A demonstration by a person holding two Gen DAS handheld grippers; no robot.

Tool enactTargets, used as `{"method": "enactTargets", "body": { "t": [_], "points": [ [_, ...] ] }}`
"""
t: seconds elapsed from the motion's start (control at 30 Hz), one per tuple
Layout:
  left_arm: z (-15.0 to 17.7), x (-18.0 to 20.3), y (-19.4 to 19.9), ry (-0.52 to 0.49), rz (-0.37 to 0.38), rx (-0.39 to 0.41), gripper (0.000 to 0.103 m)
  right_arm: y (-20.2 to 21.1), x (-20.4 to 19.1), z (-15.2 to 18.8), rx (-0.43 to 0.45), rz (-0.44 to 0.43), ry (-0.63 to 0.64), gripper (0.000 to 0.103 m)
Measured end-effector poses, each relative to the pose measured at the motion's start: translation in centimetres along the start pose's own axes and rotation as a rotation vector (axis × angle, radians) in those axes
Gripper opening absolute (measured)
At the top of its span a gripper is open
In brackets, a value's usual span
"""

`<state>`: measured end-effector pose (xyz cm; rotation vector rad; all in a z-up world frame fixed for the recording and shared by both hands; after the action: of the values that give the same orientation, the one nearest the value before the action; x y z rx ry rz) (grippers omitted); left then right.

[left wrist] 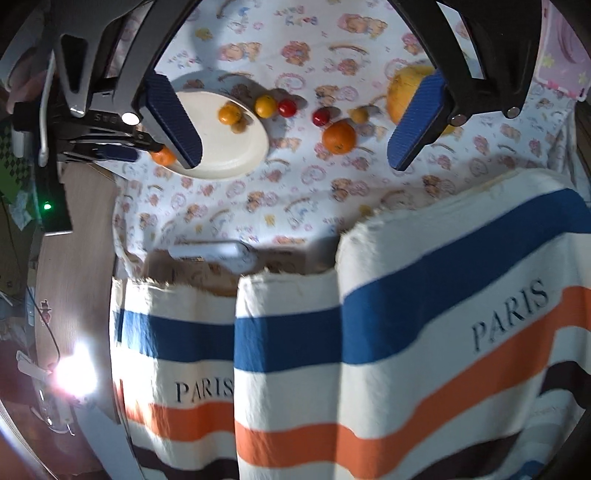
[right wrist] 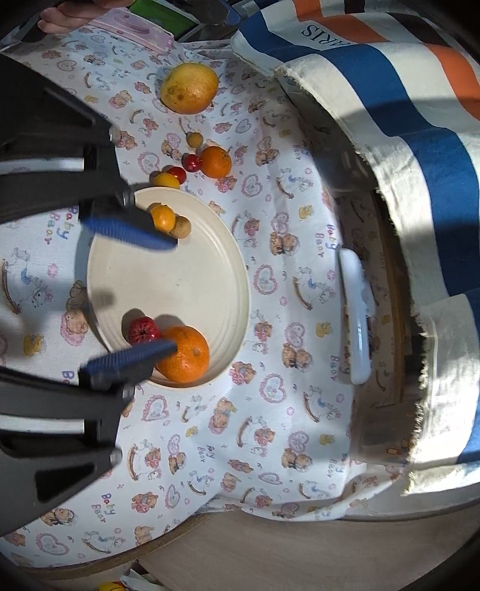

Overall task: Organize fruits
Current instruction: 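Open the right tool to release the red fruit onto the plate, then move the left tool toward the small red cherry tomato on the cloth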

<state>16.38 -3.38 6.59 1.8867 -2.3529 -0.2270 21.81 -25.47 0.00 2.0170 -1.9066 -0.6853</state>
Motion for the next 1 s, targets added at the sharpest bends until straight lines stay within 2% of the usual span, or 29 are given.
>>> {"method": "enactTargets", "body": {
  "t": [0.1, 0.17, 0.23, 0.4, 0.57, 0.8, 0.9, 1.0],
  "points": [
    [0.1, 0.2, 0.2, -0.054, -0.022, 0.026, 0.102, 0.6, -0.2, -0.3, 0.031, 0.004, 0.015, 0.068],
    [0.4, 0.3, 0.4, -0.069, -0.029, 0.041, 0.102, 1.0, -0.3, -0.4, 0.057, 0.006, 0.006, 0.082],
    [0.8, 0.4, 0.5, -0.083, -0.029, 0.049, 0.102, 1.4, -0.3, -0.5, 0.087, 0.015, 0.001, 0.085],
    [1.4, 0.2, 0.7, -0.061, -0.03, 0.063, 0.102, 1.9, -0.9, -0.5, 0.121, 0.036, 0.039, 0.089],
    [2.2, -0.5, 0.4, -0.019, -0.037, 0.068, 0.102, 1.8, -1.3, -0.2, 0.129, 0.044, 0.063, 0.09],
    [3.6, -0.8, -0.8, -0.009, -0.052, 0.034, 0.102, 1.4, -1.6, 0.2, 0.121, 0.046, 0.071, 0.091],
    [4.2, -1.0, -1.5, -0.003, -0.059, 0.007, 0.102, 1.3, -1.6, 0.3, 0.123, 0.047, 0.076, 0.101],
    [4.6, -1.3, -1.9, 0.015, -0.061, -0.016, 0.102, 1.6, -1.7, 0.3, 0.145, 0.058, 0.079, 0.103]
  ]
}}
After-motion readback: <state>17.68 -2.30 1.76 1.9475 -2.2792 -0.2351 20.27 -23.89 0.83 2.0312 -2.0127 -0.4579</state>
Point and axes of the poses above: each gripper's, at about its wrist camera, not at the fingertips, and y roughly against the way its jaws point, x to its right, z to its underside, the point moved 2 cm from there along -y, roughly the way its jaws point, and after that the axes turned 9 degrees about x, right-handed, at the moved point
